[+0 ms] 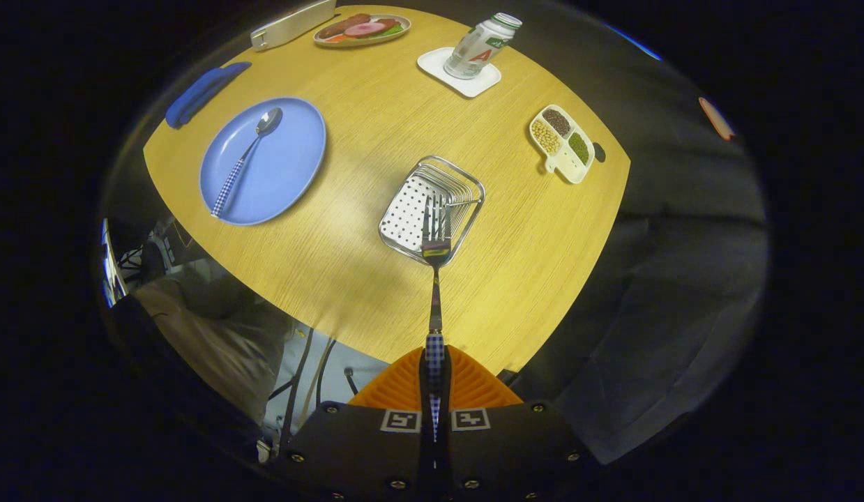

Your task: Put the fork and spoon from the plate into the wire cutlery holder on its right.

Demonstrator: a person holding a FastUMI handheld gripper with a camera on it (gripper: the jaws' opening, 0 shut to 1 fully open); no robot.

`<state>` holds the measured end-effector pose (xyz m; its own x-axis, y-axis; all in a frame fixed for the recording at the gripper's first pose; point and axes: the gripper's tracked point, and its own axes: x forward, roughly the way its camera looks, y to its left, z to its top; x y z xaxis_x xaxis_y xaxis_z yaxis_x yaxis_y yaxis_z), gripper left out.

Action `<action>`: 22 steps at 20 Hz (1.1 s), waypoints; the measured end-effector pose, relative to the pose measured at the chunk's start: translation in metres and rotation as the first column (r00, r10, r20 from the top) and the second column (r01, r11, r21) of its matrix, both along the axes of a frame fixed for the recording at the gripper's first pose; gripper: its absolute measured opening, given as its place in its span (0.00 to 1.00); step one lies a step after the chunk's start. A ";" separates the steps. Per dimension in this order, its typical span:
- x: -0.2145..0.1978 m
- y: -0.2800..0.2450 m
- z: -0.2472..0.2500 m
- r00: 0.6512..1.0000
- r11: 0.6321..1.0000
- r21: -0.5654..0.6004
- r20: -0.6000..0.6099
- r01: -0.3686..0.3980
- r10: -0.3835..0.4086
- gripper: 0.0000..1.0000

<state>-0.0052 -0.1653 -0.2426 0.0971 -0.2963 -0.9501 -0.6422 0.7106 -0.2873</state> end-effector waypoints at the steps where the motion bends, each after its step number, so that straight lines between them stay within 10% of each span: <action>1: 0.000 -0.001 -0.003 1.000 1.000 -0.006 -0.027 0.002 -0.002 0.02; 22: 0.060 0.004 -0.054 0.951 0.989 -0.138 -0.309 -0.050 0.005 0.04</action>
<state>0.0544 -0.1617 -0.2964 -0.1829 -0.4321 -0.8831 -0.7340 0.6577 -0.1697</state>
